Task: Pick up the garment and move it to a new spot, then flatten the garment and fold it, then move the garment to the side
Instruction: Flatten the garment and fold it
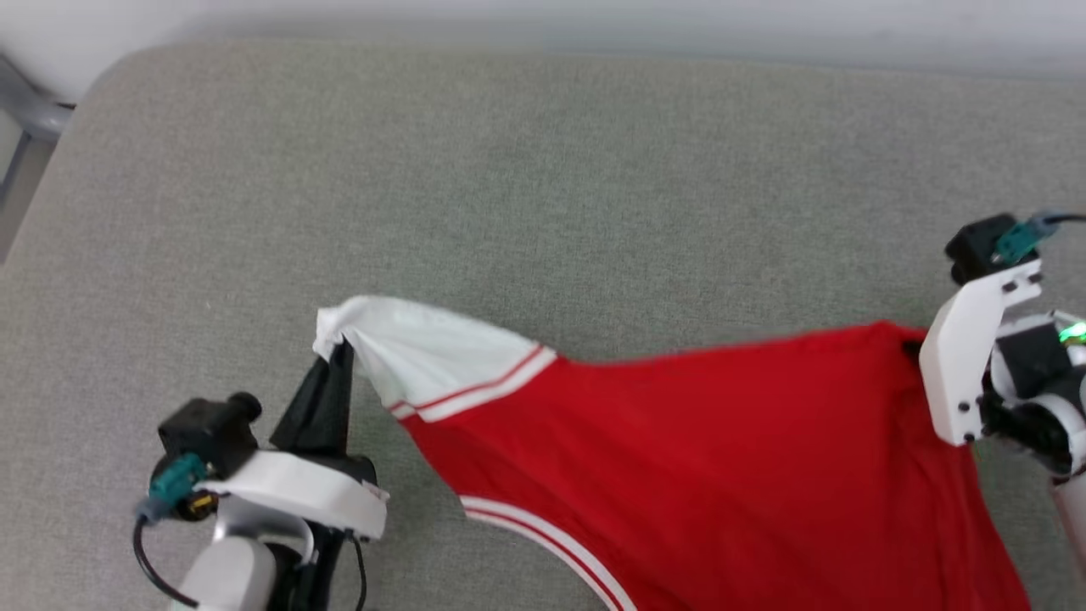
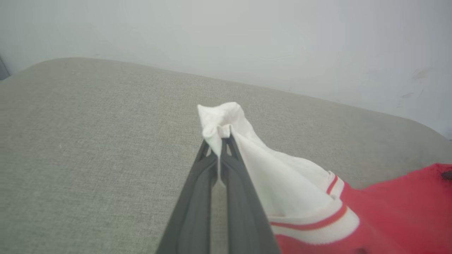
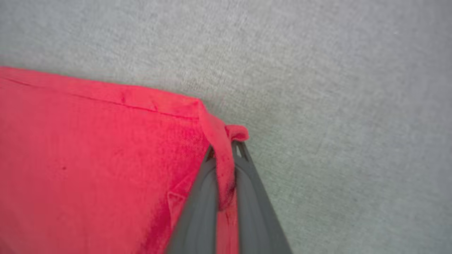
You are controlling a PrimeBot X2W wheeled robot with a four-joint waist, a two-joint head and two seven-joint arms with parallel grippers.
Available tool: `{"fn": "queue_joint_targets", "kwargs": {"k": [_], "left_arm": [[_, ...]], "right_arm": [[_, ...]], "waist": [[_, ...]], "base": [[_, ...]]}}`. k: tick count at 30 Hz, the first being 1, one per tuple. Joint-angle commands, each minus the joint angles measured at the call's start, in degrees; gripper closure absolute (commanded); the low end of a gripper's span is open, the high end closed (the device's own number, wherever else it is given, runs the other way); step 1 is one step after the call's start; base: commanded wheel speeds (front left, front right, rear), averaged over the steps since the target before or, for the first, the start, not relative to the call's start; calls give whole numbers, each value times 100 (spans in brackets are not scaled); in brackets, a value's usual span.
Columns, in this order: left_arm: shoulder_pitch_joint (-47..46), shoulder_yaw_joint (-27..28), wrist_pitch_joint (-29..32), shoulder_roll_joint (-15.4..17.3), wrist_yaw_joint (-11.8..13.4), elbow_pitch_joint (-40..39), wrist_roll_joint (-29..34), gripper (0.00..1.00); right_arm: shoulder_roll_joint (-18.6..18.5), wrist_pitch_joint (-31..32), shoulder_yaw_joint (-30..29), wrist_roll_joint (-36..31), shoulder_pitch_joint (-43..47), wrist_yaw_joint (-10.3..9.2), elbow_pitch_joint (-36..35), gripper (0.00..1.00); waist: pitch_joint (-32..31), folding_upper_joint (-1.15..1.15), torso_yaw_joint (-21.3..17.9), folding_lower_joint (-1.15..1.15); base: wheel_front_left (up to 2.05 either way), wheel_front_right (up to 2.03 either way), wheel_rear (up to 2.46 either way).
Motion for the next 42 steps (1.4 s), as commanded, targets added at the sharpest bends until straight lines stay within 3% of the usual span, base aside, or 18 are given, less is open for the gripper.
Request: {"fn": "queue_joint_targets", "kwargs": {"k": [1,7,17,31,42], "left_arm": [[-250,96,36,77,-7,31,-69,100],[-1006,260,156,188,-103,258,-206,100],[-3437,412,521,361,-262,1607,-313,100],[-6964,394,431,904,-351,3004,158,100],[-8167,330,325,1090,-497,3419,201,100]], "right_arm": [[67,-198,-131,-118,-166,-7,-7,100],[292,-614,-435,-395,-452,-7,51,100],[827,-1536,-1001,-1024,-1674,-8,512,100],[1243,-2627,-1636,-1991,-4619,-10,1440,100],[1387,-2950,-1512,-2149,-5974,-9,1861,100]], "waist": [[-219,0,-56,-1],[-462,0,-173,-1],[-421,0,-401,-1],[845,0,-693,-1],[2086,0,-744,-1]], "base": [[0,0,0],[0,0,0],[0,0,0],[0,0,0],[0,0,0]]}}
